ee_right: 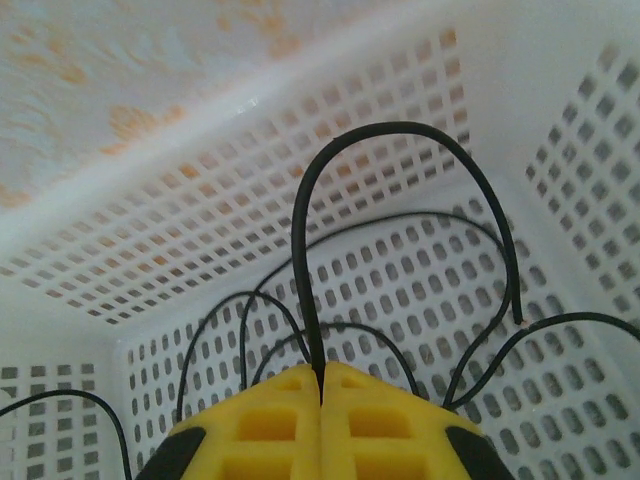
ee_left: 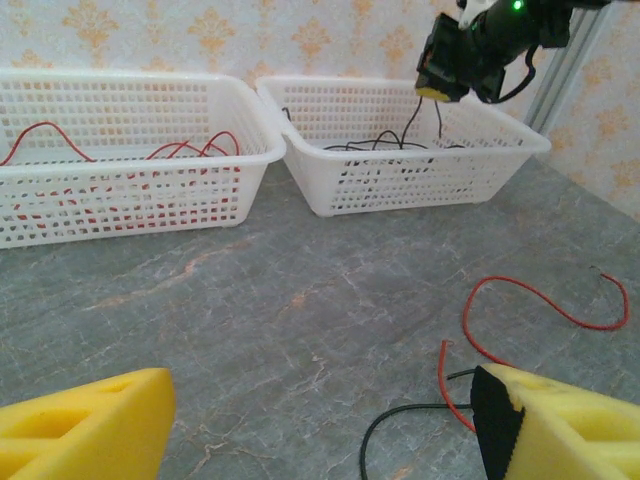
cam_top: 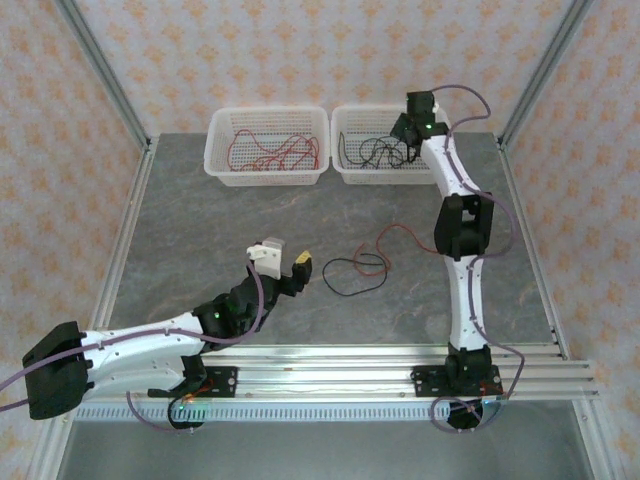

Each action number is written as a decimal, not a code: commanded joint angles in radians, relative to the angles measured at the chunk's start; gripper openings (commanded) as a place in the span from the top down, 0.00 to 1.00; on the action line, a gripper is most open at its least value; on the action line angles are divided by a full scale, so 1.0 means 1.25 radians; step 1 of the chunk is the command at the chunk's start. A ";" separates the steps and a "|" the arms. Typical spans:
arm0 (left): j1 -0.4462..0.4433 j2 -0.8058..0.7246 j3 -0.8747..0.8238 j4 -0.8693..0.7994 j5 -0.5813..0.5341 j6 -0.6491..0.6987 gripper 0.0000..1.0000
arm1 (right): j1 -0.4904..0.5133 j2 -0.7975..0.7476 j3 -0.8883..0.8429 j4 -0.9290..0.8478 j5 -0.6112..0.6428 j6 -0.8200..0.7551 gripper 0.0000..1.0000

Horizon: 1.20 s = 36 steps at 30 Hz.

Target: Untangle the cables

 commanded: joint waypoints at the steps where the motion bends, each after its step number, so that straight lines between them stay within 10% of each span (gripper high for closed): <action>1: -0.005 -0.005 0.025 -0.017 -0.018 -0.016 0.21 | -0.013 0.017 -0.008 -0.028 -0.062 0.058 1.00; 10: -0.006 -0.004 0.029 -0.028 -0.016 -0.025 0.21 | -0.013 0.036 -0.013 -0.038 -0.046 0.078 0.98; 20: -0.007 0.004 0.045 -0.050 -0.023 -0.033 0.21 | -0.014 0.009 -0.013 -0.049 -0.031 0.064 0.55; 36: -0.005 0.155 0.176 -0.224 0.076 -0.099 0.30 | 0.004 -0.298 -0.265 0.028 -0.007 0.025 0.44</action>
